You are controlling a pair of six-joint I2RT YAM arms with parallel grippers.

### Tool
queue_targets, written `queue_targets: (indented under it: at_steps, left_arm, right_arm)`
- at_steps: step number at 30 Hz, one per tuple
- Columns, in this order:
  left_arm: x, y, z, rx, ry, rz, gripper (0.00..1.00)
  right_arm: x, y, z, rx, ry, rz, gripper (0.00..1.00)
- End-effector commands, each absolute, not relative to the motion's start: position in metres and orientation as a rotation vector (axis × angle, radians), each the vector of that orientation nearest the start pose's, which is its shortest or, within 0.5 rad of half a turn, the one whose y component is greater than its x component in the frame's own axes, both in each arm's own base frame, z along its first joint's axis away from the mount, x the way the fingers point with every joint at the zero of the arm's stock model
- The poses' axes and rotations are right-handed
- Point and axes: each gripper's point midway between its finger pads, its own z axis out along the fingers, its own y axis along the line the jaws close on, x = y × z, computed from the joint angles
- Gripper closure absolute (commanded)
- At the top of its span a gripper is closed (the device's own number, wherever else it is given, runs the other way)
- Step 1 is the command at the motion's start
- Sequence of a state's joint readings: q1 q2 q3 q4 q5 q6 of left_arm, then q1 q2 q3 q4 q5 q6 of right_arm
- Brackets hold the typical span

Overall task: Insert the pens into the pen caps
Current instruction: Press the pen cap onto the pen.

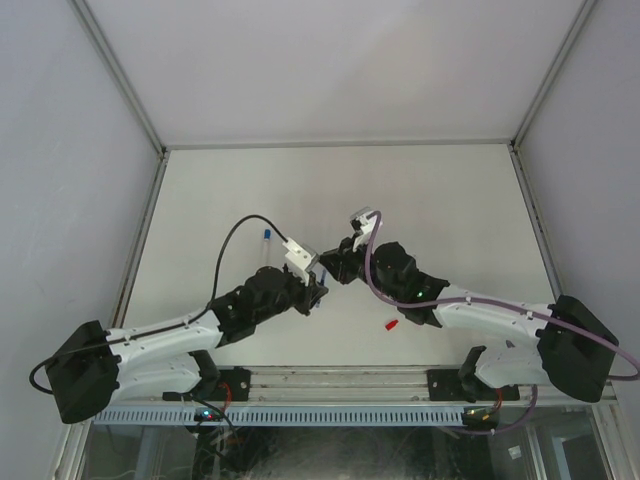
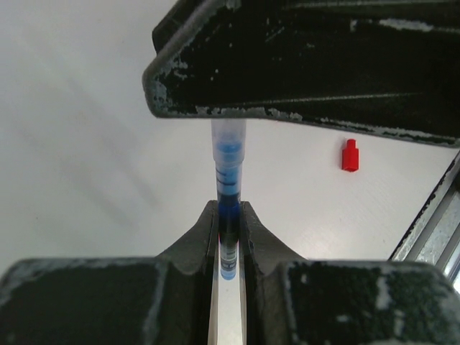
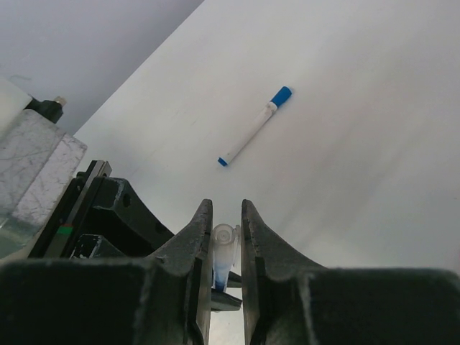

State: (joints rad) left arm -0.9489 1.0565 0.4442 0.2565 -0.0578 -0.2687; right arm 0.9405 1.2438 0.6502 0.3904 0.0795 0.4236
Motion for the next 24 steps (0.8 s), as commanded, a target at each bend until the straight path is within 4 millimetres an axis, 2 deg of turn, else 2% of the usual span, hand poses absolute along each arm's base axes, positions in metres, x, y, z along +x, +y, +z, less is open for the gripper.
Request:
queue_targets:
  at_steps: [1,7,10,18,24]
  left_arm:
    - [0.217,-0.294,0.21,0.514,1.609,-0.84,1.0]
    - [0.216,-0.292,0.213,0.503,1.597,-0.849,1.0]
    - [0.208,-0.293,0.225,0.51,1.568,-0.894,1.0]
    - [0.182,-0.29,0.26,0.562,1.469,-1.015,1.0]
    - [0.155,-0.29,0.287,0.611,1.404,-1.151,1.0]
  right_arm:
    - [0.198,0.342,0.133,-0.573,1.971,0.914,1.0]
    - [0.191,0.343,0.121,-0.612,1.993,0.88,1.0]
    - [0.187,0.343,0.122,-0.631,1.982,0.879,1.0]
    - [0.16,0.353,0.153,-0.751,1.881,1.032,1.0]
    - [0.141,0.349,0.163,-0.837,1.841,1.046,1.0]
